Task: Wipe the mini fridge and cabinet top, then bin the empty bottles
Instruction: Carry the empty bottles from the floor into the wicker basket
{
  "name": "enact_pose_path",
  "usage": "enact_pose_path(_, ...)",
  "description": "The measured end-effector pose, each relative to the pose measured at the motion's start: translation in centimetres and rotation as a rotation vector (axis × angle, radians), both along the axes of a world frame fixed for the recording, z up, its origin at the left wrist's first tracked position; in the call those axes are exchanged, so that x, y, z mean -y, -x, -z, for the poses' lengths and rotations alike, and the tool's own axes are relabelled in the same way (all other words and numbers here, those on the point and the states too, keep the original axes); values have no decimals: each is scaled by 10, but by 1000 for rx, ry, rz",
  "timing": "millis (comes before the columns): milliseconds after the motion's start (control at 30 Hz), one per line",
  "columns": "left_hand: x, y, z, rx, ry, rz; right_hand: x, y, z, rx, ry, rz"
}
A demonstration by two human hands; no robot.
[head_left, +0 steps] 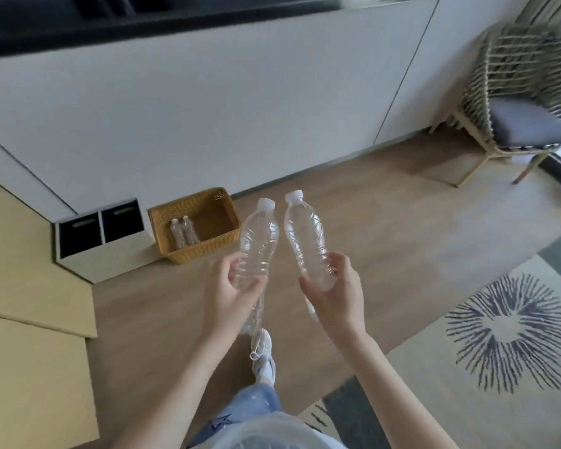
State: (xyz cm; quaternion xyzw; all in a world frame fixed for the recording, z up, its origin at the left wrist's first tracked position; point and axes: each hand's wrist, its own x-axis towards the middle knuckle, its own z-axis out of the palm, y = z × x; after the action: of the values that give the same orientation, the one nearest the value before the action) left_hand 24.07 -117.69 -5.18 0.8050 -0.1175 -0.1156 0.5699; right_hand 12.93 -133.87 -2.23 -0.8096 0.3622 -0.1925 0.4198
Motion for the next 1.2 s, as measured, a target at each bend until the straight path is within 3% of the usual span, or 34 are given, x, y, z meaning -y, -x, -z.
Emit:
enact_pose_path(300, 67, -182, -17, 211, -63, -153, 80, -194, -9, -16, 75, -161)
enact_pose_path(533, 110, -275, -15, 160, -89, -309, 141, -316, -4, -39, 54, -283)
enact_pose_path(833, 162, -379, -23, 64, -149, -583, 205, -490, 15, -69, 46, -595)
enact_pose_path(1033, 161, -418, -17, 21, -173, -808, 200, -586, 23, -108, 9, -844)
enact_pose_path(1200, 132, -448, 5, -73, -146, -895, 170, -623, 44, -150, -60, -891)
